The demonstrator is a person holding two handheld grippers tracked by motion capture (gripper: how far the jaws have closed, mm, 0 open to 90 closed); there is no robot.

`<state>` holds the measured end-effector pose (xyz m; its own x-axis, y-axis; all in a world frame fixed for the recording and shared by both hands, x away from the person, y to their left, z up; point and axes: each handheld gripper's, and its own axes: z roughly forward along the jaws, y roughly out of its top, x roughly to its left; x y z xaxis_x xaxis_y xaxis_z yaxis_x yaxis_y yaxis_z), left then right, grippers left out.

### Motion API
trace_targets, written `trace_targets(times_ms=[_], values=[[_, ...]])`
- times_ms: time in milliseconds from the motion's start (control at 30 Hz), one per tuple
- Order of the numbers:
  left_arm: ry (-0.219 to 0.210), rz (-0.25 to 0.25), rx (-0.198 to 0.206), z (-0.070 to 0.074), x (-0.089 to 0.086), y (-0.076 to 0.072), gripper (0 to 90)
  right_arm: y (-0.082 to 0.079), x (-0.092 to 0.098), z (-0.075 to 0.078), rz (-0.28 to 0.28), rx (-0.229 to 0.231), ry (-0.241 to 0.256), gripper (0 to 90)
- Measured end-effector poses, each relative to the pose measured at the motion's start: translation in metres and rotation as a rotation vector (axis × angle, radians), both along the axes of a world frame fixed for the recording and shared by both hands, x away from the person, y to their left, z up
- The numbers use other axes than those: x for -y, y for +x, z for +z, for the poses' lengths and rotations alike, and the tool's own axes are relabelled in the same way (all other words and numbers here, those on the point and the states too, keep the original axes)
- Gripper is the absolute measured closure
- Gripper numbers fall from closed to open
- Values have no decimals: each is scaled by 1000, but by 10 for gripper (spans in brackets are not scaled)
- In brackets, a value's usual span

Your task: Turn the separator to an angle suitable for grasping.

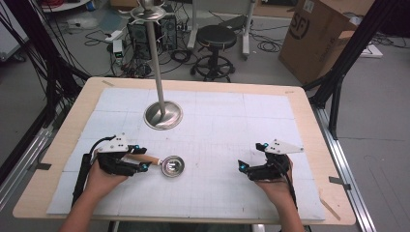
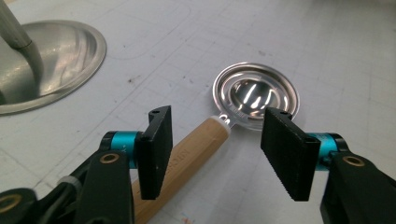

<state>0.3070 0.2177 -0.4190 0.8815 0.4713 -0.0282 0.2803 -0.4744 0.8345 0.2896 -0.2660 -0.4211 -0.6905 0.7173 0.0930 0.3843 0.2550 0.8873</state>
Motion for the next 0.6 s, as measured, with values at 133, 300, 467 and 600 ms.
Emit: trace_targets(times_ms=[133,300,467,600], values=[[43,-29,-18,1,5,6,473,1,-2,-2,5,-7,-10,17],[70,-67,-22,3,13,9,472,1,-5,-2,10,-10,-20,17],[72,-57,-38,2,10,14,460,1,-4,-2,8,-9,-16,18],[131,-88,-48,5,17,18,453,1,-5,-3,12,-14,-20,18]])
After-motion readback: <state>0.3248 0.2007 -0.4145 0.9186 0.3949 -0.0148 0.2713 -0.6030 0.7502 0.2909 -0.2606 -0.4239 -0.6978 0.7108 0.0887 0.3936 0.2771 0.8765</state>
